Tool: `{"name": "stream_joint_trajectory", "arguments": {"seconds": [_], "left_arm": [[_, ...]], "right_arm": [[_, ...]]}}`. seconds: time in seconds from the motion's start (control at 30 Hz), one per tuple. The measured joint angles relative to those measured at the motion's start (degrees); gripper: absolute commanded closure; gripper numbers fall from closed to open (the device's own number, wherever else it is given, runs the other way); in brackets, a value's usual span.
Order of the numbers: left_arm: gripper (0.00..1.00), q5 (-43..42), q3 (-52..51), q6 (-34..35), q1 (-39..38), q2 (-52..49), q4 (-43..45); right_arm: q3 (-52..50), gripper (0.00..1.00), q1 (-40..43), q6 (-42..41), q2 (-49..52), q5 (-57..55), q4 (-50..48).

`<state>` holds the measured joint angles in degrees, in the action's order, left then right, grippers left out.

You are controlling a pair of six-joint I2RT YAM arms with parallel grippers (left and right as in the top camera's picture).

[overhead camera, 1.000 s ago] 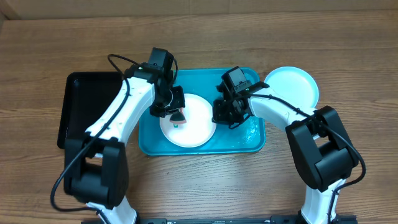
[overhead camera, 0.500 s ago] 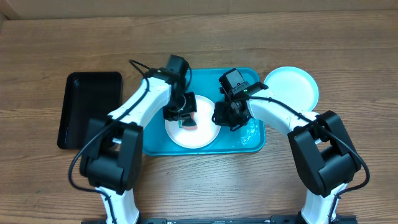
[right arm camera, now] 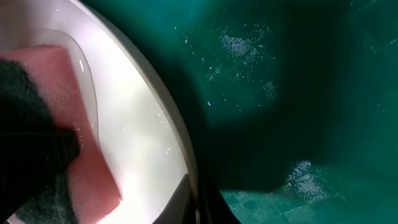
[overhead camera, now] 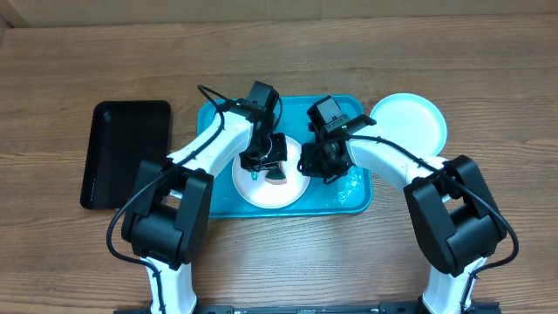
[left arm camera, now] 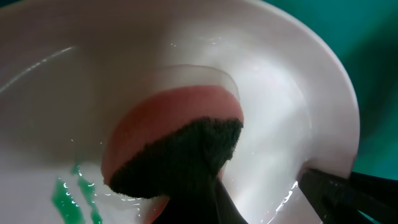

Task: Clean dirty plates on tray and stack at the side
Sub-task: 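Scrub the white plate with the sponge while the right gripper holds it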

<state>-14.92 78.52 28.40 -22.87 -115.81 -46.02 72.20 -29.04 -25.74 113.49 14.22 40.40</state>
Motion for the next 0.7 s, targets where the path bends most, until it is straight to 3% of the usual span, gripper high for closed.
{"name": "stream_joint_trajectory", "arguments": {"seconds": [0.07,0.17,0.47,0.6,0.7], "left_arm": [[0.89,0.2,0.0,0.0,0.0,-0.1,0.0],[0.96,1.7,0.0,0.0,-0.2,-0.1,-0.6],[0.96,10.6,0.7,0.1,-1.2,-0.1,-4.7],[0.96,8.9,0.7,0.2,-1.1,-0.1,-3.6],[0.96,3.0,0.6,-1.2,-1.0,-0.2,0.4]], "right_arm": [[0.0,0.96,0.0,0.0,0.0,0.0,0.0],[0.0,0.96,0.0,0.1,0.0,0.0,0.0],[0.3,0.96,0.0,3.7,0.0,-0.5,1.0],[0.4,0.96,0.1,4.8,0.0,-0.9,1.7],[0.4,0.96,0.6,5.0,-0.2,-1.3,2.2]]}}
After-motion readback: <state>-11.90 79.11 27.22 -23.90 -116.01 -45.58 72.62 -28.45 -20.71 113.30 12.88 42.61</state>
